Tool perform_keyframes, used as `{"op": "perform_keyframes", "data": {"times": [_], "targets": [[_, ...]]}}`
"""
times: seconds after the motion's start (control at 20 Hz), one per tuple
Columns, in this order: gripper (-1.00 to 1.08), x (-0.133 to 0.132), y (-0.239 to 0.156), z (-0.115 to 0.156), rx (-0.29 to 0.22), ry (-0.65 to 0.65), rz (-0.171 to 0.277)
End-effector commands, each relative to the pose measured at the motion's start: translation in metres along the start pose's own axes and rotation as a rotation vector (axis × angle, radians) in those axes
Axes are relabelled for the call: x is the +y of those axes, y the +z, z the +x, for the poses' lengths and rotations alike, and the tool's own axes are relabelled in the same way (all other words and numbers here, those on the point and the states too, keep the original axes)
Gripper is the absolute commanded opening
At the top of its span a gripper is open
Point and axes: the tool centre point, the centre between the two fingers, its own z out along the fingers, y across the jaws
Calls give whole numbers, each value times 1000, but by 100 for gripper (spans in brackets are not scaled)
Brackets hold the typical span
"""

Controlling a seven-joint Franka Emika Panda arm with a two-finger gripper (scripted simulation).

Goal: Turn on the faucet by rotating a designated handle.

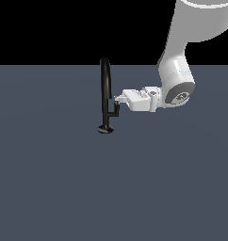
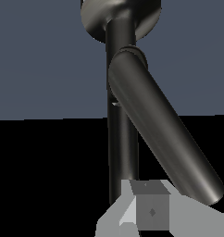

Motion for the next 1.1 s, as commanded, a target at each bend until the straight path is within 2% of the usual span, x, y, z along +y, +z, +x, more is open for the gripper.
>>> {"op": "perform_keyframes", "data": {"times": [0.0,0.55,0.65,1.05], "targets": [[-100,11,0,9,-4,14,-4],[-100,44,0,22,-5,15,-6],[-100,36,0,12,-2,-2,-5],[-100,59,0,69,-5,14,-6]]}}
